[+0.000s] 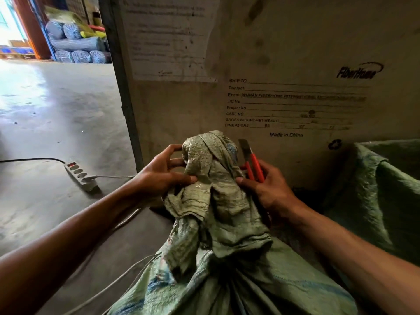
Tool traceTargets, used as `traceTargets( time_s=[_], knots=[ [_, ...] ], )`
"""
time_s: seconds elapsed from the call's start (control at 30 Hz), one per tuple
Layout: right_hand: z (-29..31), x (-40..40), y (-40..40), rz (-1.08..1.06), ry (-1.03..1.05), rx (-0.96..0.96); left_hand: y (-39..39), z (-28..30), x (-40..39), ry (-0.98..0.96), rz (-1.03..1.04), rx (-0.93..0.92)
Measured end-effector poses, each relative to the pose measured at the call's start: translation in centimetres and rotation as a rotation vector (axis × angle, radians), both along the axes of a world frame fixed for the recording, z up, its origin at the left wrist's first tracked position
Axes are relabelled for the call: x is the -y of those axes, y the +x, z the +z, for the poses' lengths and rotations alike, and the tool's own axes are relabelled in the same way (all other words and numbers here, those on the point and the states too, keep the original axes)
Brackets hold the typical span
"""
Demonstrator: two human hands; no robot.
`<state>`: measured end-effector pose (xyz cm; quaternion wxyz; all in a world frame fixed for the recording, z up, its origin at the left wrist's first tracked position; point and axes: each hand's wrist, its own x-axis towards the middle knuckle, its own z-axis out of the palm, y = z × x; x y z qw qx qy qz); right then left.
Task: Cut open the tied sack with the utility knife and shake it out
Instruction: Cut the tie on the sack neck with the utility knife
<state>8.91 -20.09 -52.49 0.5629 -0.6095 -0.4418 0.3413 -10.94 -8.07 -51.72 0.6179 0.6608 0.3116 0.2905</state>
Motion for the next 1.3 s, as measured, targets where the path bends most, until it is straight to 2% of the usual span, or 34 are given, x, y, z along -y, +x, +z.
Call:
traceTargets(
  time_s=[0.13,0.27,0.37,0.47,0.5,0.53,0.6,0.63,0.67,0.77,0.83,0.9,1.0,1.13,1.2,1.3],
  knots=[
    [0.1,0.3,1.1,0.009,-0.126,0.067,0.1,-0.3,0.2,-0.033,0.027,-0.035],
    [1.3,0.5,1.4,-0.17,-0.06,0.231,0.5,-0.3,0.1,-0.041,0.19,-0.091],
    [1.8,0.2,0.3,-0.132,-0.031,0.175,2.0,-0.1,1.6,-0.096,0.093,-0.1],
    [1.7,-0.1,-0.8,-0.059,-0.08,0.13,3.4,0.8,2.9,-0.261,-0.109,0.038],
    [1.6,-0.1,-0.5,-0.037,-0.08,0.117,3.4,1.1,3.0,-0.279,-0.109,0.084],
    [1.8,0.1,-0.1,-0.012,-0.08,0.102,3.3,1.2,2.6,-0.204,-0.05,0.091],
    [2.5,0.6,1.0,0.036,-0.085,0.082,2.8,1.0,1.3,0.076,0.148,-0.028],
    [2.9,0.8,1.4,0.057,-0.107,0.098,2.6,0.6,0.9,0.159,0.176,-0.094],
    [3.3,1.0,1.6,0.07,-0.137,0.13,2.5,0.2,0.6,0.181,0.113,-0.13],
    [3.6,0.9,2.2,0.123,-0.233,0.269,2.9,-0.9,0.4,-0.01,-0.109,-0.039],
    [4.2,0.9,2.3,0.126,-0.289,0.323,3.3,-1.2,0.1,0.018,-0.036,0.004],
    [5.3,1.0,2.5,0.022,-0.317,0.391,3.7,-1.3,0.0,0.099,0.104,-0.009],
    [8.0,1.6,2.5,-0.101,-0.31,0.563,3.7,-1.8,-0.8,0.082,0.221,-0.013],
    [9.8,2.0,0.3,0.098,-0.448,0.638,3.0,-2.4,-1.8,0.037,0.27,-0.093],
    [8.6,2.2,-1.2,0.207,-0.526,0.684,2.8,-2.3,-1.8,0.073,0.334,-0.154],
    [6.3,2.4,-2.9,0.241,-0.542,0.731,2.8,-2.0,-1.5,0.152,0.424,-0.208]
  ],
)
